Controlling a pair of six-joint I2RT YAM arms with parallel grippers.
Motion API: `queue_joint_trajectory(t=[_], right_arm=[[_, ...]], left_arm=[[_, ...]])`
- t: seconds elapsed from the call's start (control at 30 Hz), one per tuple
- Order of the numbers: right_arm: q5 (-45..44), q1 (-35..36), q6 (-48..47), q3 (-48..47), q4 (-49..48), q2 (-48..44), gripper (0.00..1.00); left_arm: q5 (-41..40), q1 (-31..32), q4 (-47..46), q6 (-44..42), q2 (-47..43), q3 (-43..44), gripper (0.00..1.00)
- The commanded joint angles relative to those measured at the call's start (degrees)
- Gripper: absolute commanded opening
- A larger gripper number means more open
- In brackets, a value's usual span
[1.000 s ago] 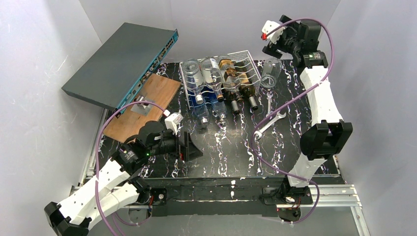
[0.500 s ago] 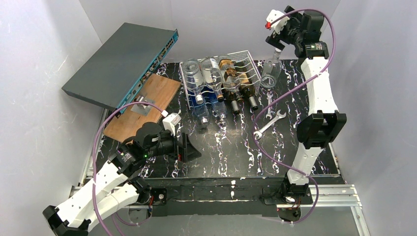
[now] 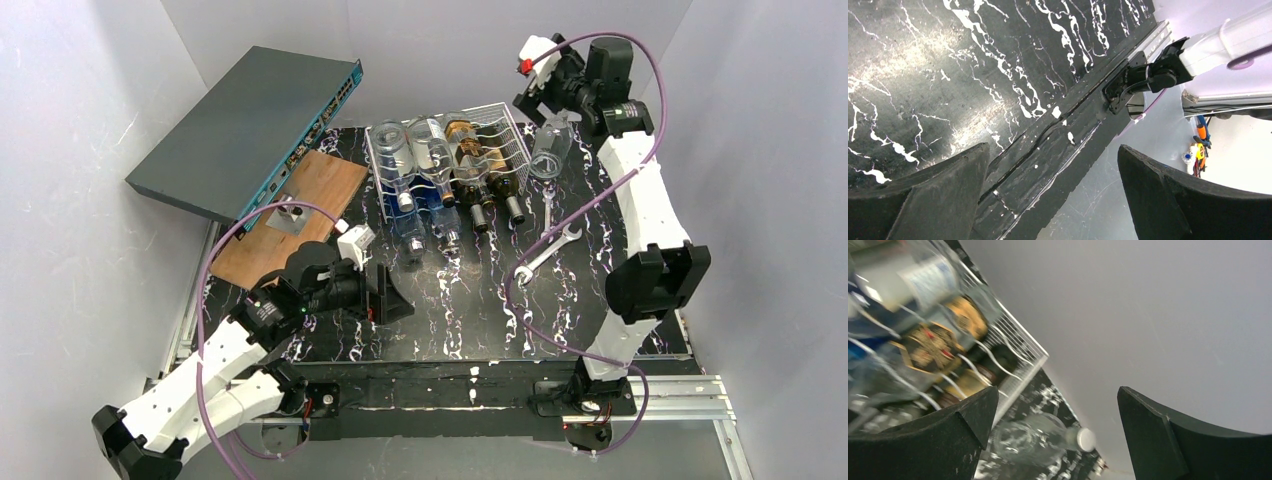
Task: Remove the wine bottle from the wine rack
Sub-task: Pick up the wine bottle from the wine rack.
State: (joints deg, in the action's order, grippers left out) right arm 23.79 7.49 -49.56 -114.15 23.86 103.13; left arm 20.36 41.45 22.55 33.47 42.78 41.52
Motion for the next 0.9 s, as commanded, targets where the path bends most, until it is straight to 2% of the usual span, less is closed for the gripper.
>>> queue_joint_trajectory(t=[0.0,0.2,0.33,0.43,0.6,0.87], right_arm=[[4.5,2.5,13.5,2.7,-3.0,-7.0,0.98],[3.3,3.1,29.8,13.3,-5.2,-15.4,0.98],[0.9,3.1,36.6,19.0,-0.4,-21.6,0.98],[1.8,3.1,39.1,26.0,1.7,-26.9,0.98],[1.7,2.5,40.6,39.1,-2.7,-37.4,0.98],[3.1,-2.7,43.1,55.1,-5.4,-44.8,0.98]], left_arm=[[0.1,0.3,1.5,-1.0,0.6,5.2,0.99],[-2.7,0.3,6.1,-1.1,2.9,10.2,0.99],[-6.4,0.4,10.0,-1.2,6.5,14.9,0.99],[-11.1,1.2,12.6,-1.2,10.0,19.3,0.99],[-24.6,3.9,16.6,-1.0,17.5,26.8,0.99],[-41.2,5.8,14.9,0.1,31.9,36.5,0.99]])
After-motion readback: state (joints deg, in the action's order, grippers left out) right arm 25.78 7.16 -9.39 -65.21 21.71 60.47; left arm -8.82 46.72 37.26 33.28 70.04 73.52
